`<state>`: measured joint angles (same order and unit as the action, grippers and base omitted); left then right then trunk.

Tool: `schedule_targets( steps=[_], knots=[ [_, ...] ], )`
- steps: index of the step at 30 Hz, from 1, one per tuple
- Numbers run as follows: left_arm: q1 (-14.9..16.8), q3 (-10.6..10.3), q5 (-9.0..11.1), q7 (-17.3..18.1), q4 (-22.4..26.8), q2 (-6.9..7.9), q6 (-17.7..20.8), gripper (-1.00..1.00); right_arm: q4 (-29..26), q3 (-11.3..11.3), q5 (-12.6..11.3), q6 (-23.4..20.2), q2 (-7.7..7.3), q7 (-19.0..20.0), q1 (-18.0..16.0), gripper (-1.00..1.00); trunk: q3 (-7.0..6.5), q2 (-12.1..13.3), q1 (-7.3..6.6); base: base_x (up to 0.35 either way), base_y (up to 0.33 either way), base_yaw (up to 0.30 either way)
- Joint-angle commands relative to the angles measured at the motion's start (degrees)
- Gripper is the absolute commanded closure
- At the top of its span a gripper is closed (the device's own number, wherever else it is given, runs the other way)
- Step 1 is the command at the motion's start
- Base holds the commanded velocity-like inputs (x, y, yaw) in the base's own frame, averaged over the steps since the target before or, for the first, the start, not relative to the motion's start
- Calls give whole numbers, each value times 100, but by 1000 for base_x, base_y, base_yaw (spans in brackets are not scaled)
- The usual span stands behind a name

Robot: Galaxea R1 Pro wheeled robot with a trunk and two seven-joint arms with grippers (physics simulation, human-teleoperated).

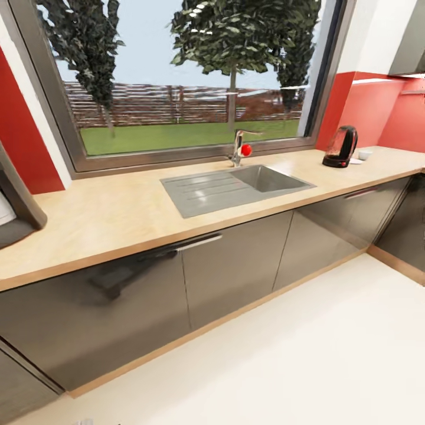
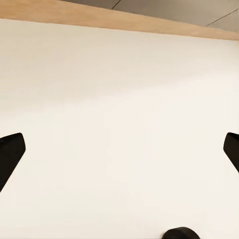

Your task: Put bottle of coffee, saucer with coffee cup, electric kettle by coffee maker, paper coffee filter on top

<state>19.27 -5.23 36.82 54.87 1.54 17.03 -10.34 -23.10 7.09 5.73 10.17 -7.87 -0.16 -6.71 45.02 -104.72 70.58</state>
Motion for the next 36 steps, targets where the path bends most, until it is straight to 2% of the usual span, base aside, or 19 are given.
schedule_targets(
  steps=[1,15,36],
  knots=[
    [5,-48,36,3,-5,2,-38,-100,7,29,59,20,4,-2,-5,-100,4,-2,1,200,-280,-22],
    [5,-48,36,-20,-5,2,-38,-100,7,29,59,20,5,-4,-2,-100,4,-2,1,213,-275,-20],
    [5,-47,36,-18,-5,2,-38,-100,12,29,59,20,5,-4,-5,-100,4,-2,1,216,-271,-203]
  ],
)
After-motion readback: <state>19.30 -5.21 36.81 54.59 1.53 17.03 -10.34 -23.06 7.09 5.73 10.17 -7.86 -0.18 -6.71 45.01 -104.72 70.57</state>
